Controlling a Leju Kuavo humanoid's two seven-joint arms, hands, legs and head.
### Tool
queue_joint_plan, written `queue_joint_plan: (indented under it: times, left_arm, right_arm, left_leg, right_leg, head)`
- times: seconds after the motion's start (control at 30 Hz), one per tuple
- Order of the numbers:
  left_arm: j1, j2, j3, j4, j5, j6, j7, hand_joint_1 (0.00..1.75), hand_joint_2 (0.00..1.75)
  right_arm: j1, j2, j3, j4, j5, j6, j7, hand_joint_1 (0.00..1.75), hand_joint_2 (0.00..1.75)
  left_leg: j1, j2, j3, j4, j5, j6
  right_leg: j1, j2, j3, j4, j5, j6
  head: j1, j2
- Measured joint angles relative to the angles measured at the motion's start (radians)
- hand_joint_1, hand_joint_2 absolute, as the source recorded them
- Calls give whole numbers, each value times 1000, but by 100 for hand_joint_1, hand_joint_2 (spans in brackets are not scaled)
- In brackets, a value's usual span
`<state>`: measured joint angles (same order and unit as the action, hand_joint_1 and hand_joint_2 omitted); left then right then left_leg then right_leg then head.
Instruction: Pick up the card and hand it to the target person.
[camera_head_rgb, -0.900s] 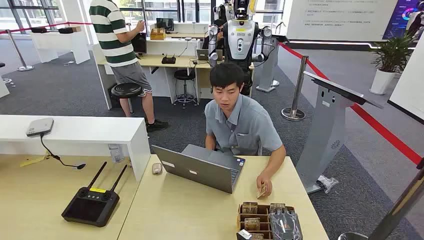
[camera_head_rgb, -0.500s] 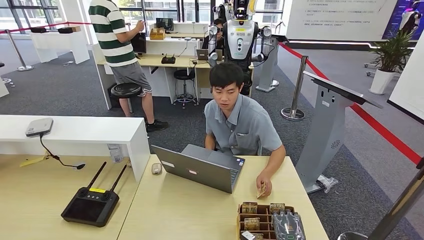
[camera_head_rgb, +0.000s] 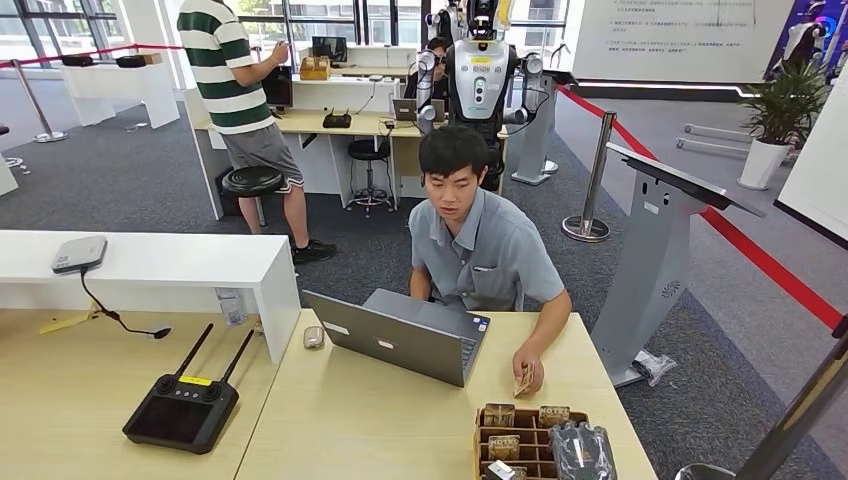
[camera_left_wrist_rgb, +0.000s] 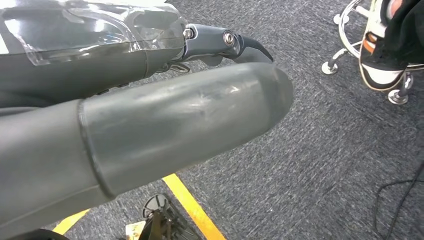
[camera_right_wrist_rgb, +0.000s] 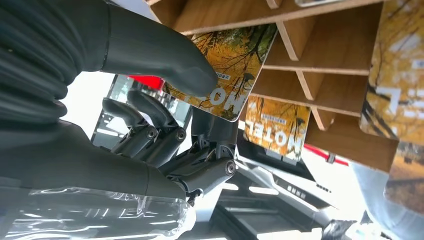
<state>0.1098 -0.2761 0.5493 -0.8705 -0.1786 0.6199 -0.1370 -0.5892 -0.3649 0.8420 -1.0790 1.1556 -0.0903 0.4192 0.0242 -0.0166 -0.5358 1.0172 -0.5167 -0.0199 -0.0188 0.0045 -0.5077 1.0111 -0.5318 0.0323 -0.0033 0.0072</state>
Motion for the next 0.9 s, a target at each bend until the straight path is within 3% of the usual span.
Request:
queue_joint_plan:
  times: [0.27, 0.73, 0.9]
  left_arm:
    - [-3, -1, 1, 2, -4, 0, -23, 0, 0]
    - [-8, -9, 33, 3, -62, 0, 9, 0, 0]
    - [-8, -10, 36, 3, -62, 0, 2, 0, 0]
  right_arm:
    - [2, -16, -5, -69, 68, -67, 0, 175, 175]
    - [3, -50, -82, -448, 162, -65, -3, 175, 175]
    - [3, -50, -86, -503, 154, -64, -3, 175, 175]
  left_leg:
    - [0, 0, 0, 0, 0, 0]
    - [0, 0, 0, 0, 0, 0]
    - [0, 0, 0, 0, 0, 0]
  right_leg:
    - [0, 0, 0, 0, 0, 0]
    - [0, 0, 0, 0, 0, 0]
    - [0, 0, 0, 0, 0, 0]
  head:
    - [0, 0]
    - [0, 0]
    - [0, 0]
